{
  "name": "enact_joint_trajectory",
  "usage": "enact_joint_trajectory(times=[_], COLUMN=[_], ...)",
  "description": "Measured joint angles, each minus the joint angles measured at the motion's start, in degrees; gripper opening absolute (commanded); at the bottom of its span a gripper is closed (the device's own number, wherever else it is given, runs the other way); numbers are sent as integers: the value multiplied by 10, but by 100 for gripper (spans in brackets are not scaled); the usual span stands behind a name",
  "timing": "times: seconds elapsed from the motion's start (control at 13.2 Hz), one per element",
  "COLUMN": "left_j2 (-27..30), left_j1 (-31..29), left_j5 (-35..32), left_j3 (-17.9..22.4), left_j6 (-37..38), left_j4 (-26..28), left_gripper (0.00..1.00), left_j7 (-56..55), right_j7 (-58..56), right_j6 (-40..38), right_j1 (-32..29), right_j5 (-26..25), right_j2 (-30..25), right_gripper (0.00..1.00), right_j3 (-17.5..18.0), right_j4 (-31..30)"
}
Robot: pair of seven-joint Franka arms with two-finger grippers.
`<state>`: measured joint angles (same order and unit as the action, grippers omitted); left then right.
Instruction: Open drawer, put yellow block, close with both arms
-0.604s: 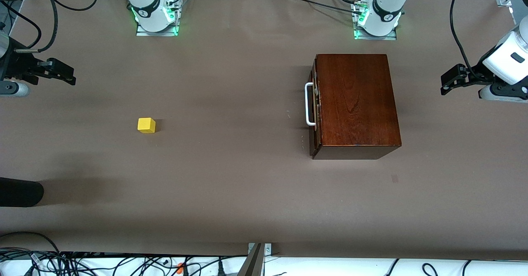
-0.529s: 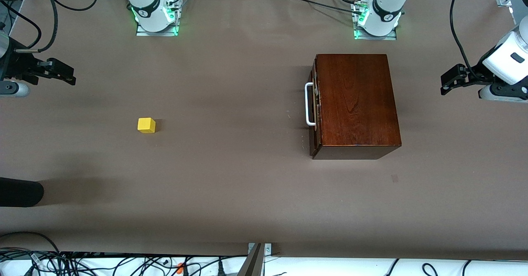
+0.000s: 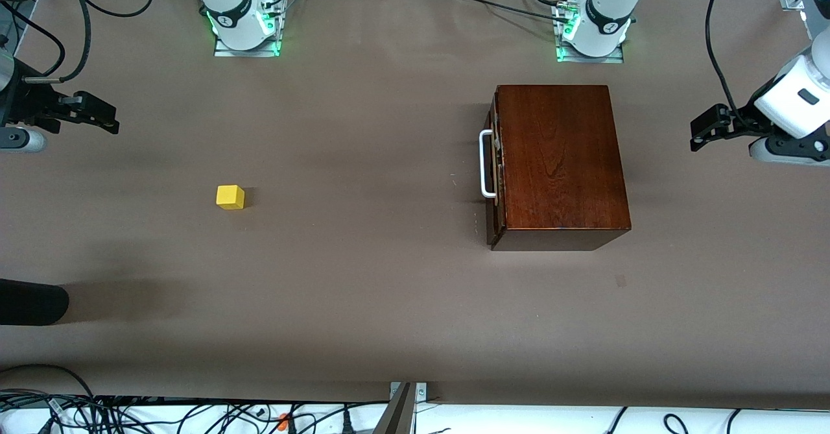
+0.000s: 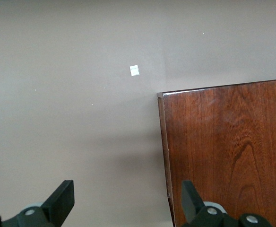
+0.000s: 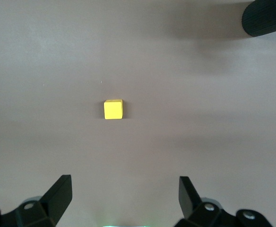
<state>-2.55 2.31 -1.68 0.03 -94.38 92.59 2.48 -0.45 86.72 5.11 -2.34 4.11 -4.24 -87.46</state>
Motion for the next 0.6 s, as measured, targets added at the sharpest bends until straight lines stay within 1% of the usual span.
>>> enact_joint_trajectory(times=[0.15, 0.3, 0.45, 0.6], left_j2=[-11, -24, -39, -52], left_j1=[1, 19, 57, 114], left_j5=[1, 2, 4, 5], left_j3=[-2, -11, -21, -27], left_j6=[0, 0, 0, -2], left_j4=[0, 0, 0, -1], left_gripper=[100, 100, 100, 100], left_j7=[1, 2, 0, -21], right_j7=[0, 0, 0, 0], right_j6=[0, 0, 0, 0], right_j1=[0, 0, 0, 0], right_j5=[0, 0, 0, 0], right_j2=[0, 0, 0, 0], right_gripper=[100, 100, 100, 100], right_j3=[0, 0, 0, 0], right_j4=[0, 0, 0, 0])
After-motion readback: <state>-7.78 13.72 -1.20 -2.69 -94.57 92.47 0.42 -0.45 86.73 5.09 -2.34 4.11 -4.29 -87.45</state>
